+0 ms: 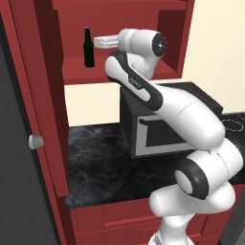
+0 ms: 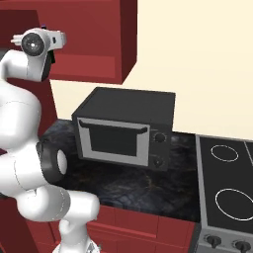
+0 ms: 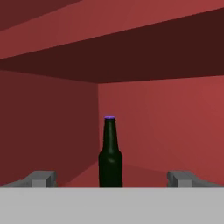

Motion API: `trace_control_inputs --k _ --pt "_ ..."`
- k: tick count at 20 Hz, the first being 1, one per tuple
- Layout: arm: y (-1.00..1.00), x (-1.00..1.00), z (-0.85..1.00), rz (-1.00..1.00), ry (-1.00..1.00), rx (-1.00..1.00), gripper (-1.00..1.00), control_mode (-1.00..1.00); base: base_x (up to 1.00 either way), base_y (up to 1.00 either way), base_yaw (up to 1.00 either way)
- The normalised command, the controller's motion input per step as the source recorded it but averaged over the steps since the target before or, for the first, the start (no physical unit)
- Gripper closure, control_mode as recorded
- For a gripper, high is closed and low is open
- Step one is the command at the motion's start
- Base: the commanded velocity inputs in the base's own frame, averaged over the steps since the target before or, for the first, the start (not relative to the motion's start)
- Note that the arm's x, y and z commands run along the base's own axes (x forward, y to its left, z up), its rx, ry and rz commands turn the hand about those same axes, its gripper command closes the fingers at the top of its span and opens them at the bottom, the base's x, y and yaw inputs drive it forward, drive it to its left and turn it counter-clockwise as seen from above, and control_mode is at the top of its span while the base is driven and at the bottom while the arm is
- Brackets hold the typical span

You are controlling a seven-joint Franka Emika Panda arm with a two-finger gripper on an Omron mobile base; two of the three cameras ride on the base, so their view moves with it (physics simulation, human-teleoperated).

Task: Get the candle and the beer from the cabinet and move them to the dining counter.

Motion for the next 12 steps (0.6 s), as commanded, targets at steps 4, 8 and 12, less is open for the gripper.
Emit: trace_control_inputs --k 4,8,12 --pt "0.16 0.15 0.00 0.02 0.00 0.00 -1.00 -1.00 0.00 0.00 0.00" --pt "0.19 0.19 0.00 0.02 0.00 0.00 -1.00 -1.00 0.00 0.00 0.00" --pt "0.13 0.27 -0.03 0.01 0.00 0.00 -1.00 -1.00 0.00 0.00 0.00"
